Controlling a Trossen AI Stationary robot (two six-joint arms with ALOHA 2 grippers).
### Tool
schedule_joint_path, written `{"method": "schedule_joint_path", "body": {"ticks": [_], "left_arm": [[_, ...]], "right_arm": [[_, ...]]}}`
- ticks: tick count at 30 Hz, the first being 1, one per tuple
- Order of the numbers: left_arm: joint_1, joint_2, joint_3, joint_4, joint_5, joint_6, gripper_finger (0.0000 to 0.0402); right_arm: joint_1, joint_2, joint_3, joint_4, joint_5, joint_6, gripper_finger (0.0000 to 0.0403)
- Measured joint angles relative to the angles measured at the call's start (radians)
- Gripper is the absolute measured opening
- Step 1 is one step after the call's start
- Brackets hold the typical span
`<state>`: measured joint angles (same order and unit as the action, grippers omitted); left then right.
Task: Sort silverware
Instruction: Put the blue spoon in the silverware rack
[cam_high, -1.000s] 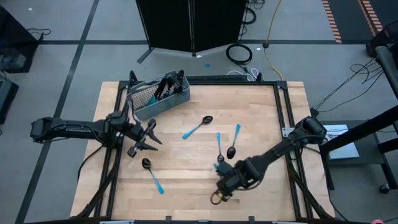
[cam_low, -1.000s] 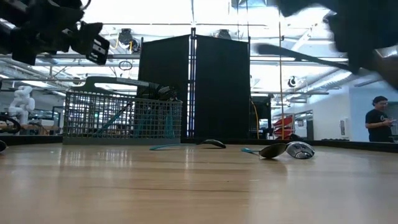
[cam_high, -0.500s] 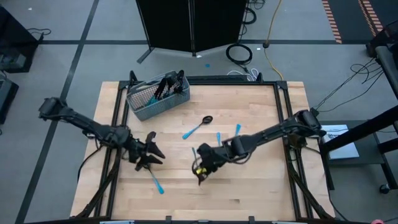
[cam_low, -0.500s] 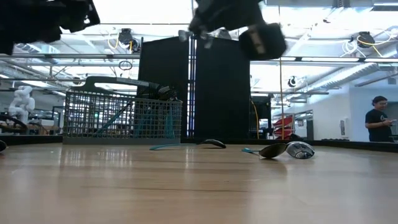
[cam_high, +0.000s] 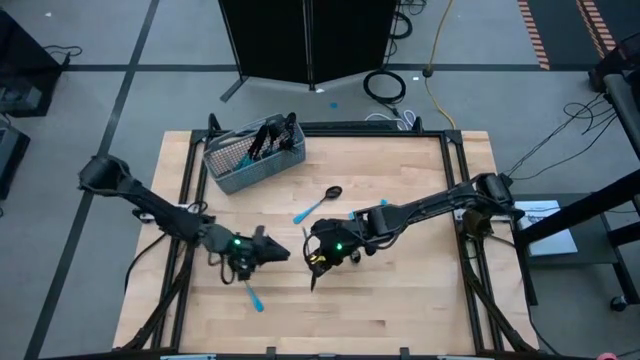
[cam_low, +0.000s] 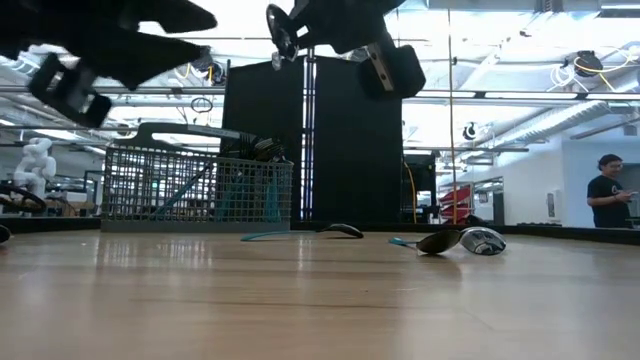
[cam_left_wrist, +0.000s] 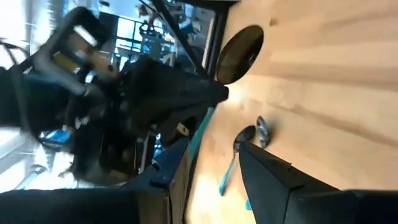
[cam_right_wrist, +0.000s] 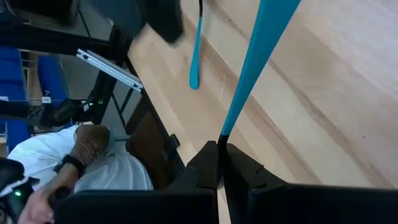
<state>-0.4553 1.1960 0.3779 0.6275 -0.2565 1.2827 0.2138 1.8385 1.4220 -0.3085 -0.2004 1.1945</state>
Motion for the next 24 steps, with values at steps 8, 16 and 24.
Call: {"method": "schedule_joint_path", "body": {"ticks": [8, 16, 24], "left_arm": [[0.001, 0.227, 0.118, 0.118, -0.187, 0.078, 0.0138], [-0.008, 0.31, 0.128, 0.197, -0.18, 0.251, 0.0138], [-0.008, 0.352, 0.176, 0.203, -0.18, 0.249, 0.0138]], "right_arm": [[-0.01, 0.0, 0.0, 0.046, -0.016, -0.011, 0.0], [-0.01, 0.002, 0.0, 0.049, -0.016, -0.035, 0.0], [-0.01, 0.002, 0.0, 0.052, -0.019, -0.035, 0.0]]}}
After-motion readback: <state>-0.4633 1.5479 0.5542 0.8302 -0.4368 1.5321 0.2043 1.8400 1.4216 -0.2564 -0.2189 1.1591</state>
